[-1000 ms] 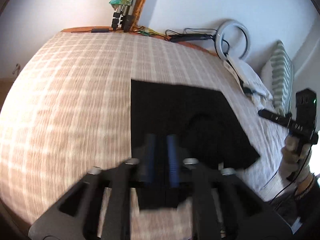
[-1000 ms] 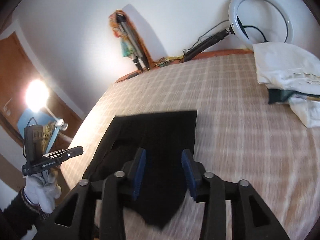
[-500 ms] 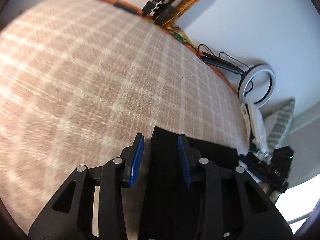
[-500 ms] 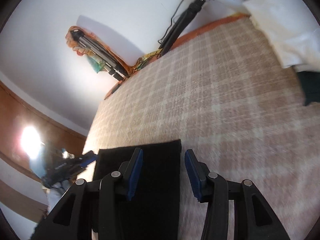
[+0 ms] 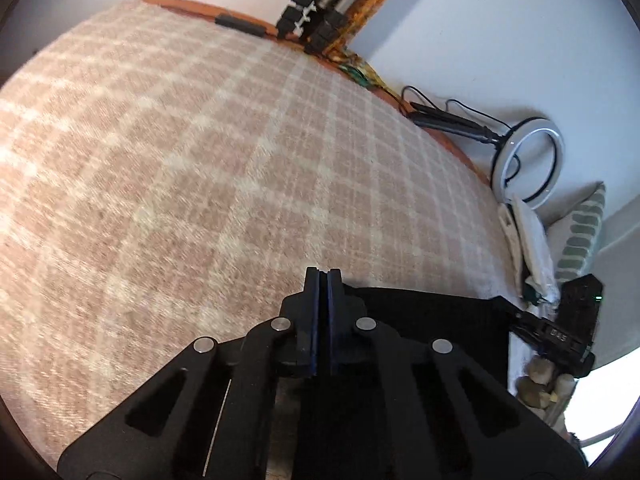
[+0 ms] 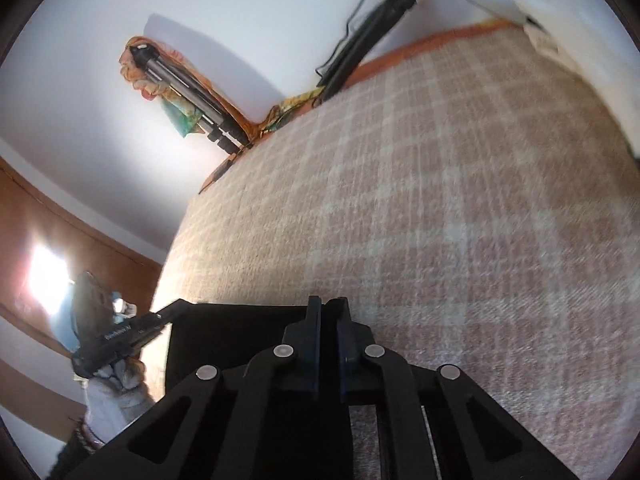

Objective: Fold small clothes
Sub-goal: 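Grasp the folded black bundle's edge with the right gripper while the left gripper grasps beside it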

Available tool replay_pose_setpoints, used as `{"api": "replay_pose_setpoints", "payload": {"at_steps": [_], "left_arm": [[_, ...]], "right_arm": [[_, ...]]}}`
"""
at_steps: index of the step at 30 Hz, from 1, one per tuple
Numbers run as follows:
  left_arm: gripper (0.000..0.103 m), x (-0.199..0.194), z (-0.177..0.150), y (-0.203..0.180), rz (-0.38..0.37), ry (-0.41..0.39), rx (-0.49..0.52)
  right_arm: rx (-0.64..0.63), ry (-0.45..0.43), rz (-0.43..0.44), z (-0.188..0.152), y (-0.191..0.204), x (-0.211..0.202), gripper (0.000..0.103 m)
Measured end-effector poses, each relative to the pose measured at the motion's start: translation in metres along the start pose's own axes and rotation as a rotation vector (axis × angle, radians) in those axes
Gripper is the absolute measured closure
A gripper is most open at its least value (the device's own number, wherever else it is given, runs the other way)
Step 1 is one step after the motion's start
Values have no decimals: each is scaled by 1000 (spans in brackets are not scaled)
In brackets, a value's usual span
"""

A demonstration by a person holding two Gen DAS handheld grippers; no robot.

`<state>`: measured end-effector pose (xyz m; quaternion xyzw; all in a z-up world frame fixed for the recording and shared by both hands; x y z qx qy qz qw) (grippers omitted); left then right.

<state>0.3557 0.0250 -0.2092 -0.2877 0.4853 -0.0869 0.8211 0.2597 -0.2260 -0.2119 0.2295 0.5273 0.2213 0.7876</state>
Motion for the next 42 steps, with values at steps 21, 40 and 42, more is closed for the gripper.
{"api": "replay_pose_setpoints", "payload": {"at_steps": [21,40,42], "left_arm": [[56,-106,-77,23,-50,23,-168],[55,-96,-182,30,-204,73,-453],[55,-88,-183,22,-227,89,-465]], "right_arm": [[42,0,43,-30,-6,-63,48],[79,58,129,-46,-5,-43,62],[89,60,156,-42,-4,-39,63]]}}
Point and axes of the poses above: each gripper's, at about its wrist camera, not at the fingertips, and x roughly the way its jaws point, y to its left, z to its top, the point moved 9 cm from there along x, roughly the way its jaws point, and after that the axes turned 7 degrees about -x, right-handed, at the moved point
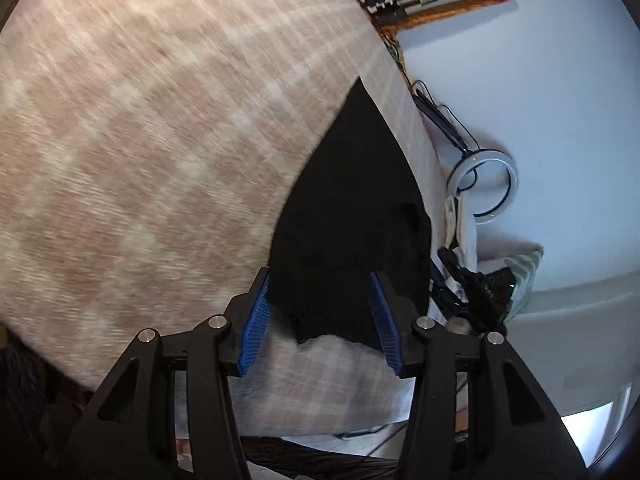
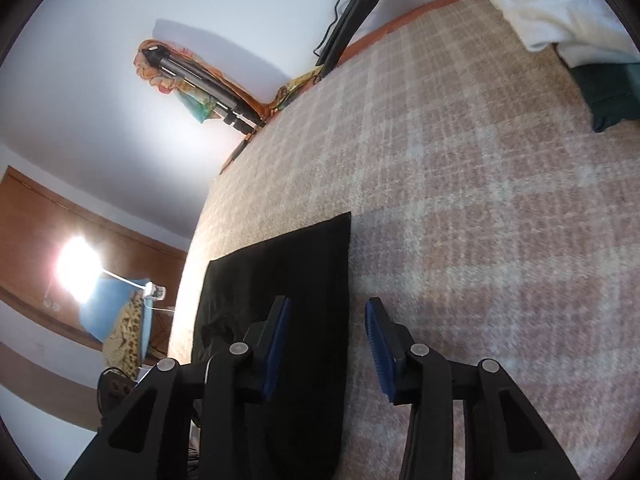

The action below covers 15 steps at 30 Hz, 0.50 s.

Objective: Fold small clothes
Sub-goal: 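Grasp the folded black bundle's edge with the right gripper while the left gripper grasps beside it, then lift the folded bundle with both grippers and carry it toward the white clothes pile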

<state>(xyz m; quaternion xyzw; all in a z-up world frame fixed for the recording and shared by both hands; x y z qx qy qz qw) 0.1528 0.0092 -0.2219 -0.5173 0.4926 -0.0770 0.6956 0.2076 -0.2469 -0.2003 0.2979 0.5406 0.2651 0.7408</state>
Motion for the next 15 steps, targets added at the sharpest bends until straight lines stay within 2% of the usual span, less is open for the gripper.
{"api": "replay_pose_setpoints", "payload": {"at_steps": [10,13,14,15], "left_arm": [[55,31,-1,-19,-7,-42,36],[78,38,4,-15,14,-71,37],[89,42,5,-15,30,-79,45],[92,45,5,-15,39,-88,55]], "right_arm": [[50,-16,82,18,6,22,73],[44,-9,89,23,9,29,77],[45,-4,92,24,11,32,79],[47,1,94,25,12,34,84]]}}
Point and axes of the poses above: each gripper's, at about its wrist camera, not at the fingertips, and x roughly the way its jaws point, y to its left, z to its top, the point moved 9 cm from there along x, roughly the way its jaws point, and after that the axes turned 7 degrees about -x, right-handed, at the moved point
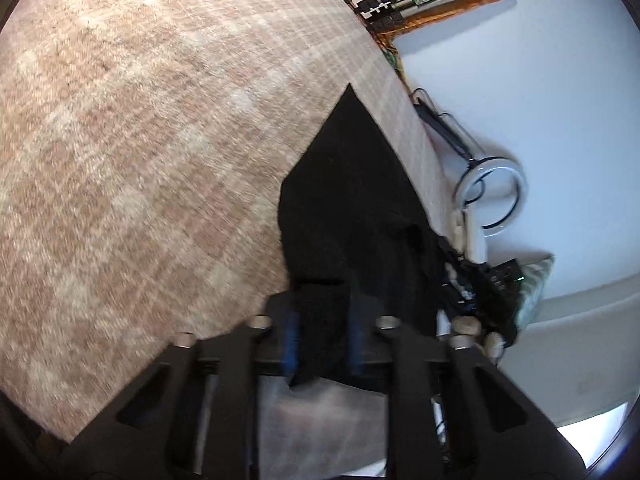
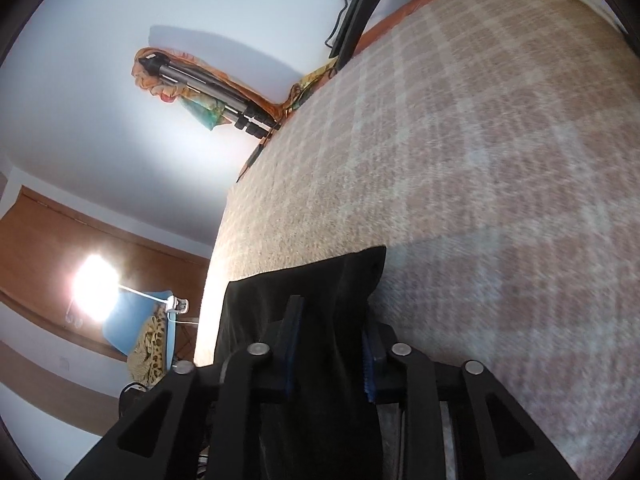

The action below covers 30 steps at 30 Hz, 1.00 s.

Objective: Fold small clothes
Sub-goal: 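Lift the folded bundle with both grippers and carry it toward the white clothes pile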

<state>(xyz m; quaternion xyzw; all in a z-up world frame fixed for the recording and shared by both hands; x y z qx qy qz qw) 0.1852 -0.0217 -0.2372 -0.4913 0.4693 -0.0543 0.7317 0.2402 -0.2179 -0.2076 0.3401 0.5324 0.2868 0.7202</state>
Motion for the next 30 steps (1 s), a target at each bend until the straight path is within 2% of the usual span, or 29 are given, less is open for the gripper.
{"api": "replay_pose_setpoints", "payload": {"at_steps": [3,4,7,13,17,25,30], "left_arm": [[95,4,-3,-6,6,-14,44],[95,4,-3,-9,7,-22,58],[96,0,-5,-16,-10,-35,79],[96,-4,-13,-39,-47,-41,141],[97,-10,-14,-46,-81,-27,143],[97,-5,-23,-70,-119,19,174],[97,13,-36,-101,-146,48,224]], "right_arm": [[-21,9,-41,2,4,5,98],[-36,13,-68,3,5,5,100],[-73,2,-101,6,16,-2,101],[-162,-37,-115,13,50,-22,102],[-177,-41,-117,14,63,-31,102],[-189,-70,-134,19,66,-56,102],[-192,-100,-153,25,59,-84,102]]}}
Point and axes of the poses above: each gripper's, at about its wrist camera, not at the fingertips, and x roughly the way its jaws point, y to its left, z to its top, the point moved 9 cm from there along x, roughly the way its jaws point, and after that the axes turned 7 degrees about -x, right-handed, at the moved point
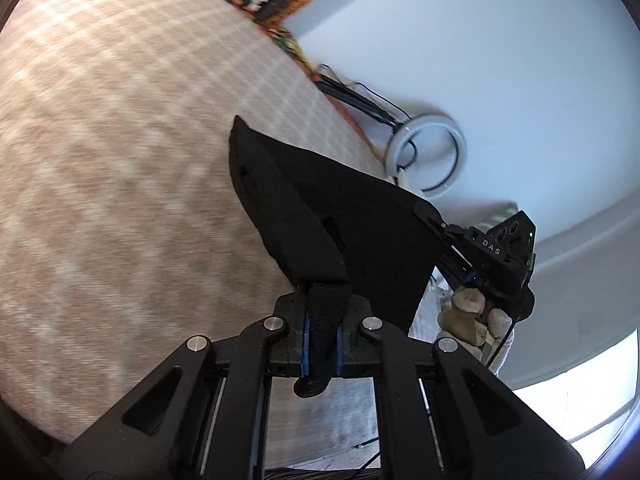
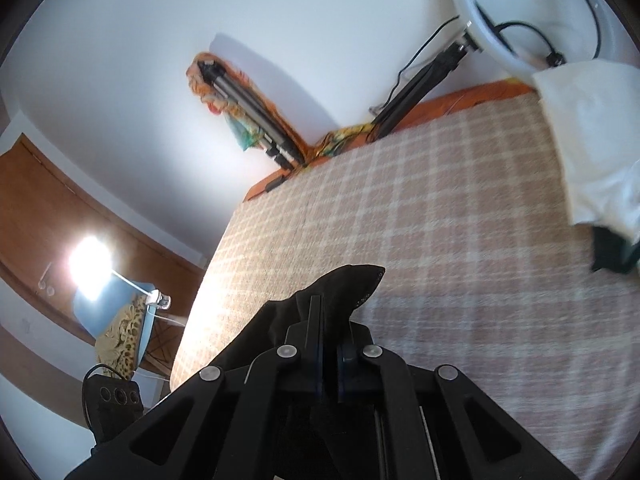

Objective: Fold small clothes
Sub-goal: 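Lift the folded bundle with both grippers and carry it toward the white clothes pile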

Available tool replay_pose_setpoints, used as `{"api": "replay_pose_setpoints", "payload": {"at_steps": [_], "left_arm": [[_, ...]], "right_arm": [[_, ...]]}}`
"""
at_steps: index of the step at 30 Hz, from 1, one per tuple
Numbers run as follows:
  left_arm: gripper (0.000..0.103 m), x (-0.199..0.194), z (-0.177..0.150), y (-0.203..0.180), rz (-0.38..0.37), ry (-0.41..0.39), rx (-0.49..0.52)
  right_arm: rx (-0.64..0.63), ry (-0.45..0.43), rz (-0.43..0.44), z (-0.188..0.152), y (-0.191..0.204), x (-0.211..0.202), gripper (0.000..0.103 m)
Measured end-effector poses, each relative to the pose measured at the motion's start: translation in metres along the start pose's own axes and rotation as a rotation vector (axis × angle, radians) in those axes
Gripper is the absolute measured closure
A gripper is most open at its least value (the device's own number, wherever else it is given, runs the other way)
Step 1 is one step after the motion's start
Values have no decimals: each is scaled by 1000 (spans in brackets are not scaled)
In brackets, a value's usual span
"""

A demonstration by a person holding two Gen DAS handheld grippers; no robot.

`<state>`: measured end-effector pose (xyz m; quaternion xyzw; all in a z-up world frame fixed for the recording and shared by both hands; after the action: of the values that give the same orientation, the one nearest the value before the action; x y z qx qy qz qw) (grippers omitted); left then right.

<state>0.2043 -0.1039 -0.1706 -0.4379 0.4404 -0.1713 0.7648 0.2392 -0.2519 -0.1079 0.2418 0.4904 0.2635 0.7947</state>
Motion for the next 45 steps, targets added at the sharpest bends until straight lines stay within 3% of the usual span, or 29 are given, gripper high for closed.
{"api": "replay_pose_setpoints", "payload": {"at_steps": [16,33,37,45], "left_arm": [[97,112,0,-116,-74,68,161],[97,257,8,-245,-150,55,341],[97,287,9,-255,-138,50,360],[97,322,-7,-221,-52,90,354]], "right_arm": [[7,-157,-101,77,-93,-121,102],[-68,-291,-257,191,-220,-203,102],[-90,-271,-278,204,-252,-199,102],[-56,-218,-383,201,-314,-174,99]]}}
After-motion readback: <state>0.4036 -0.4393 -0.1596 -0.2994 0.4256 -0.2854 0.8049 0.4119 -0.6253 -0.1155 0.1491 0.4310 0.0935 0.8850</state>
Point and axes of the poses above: each gripper's, at about its wrist camera, not at the fingertips, and x roughly the way its jaws point, y to its left, z to its top, the point moved 9 cm from there along x, roughly the way its jaws point, and after that the axes turned 7 degrees about -x, right-handed, at the moved point
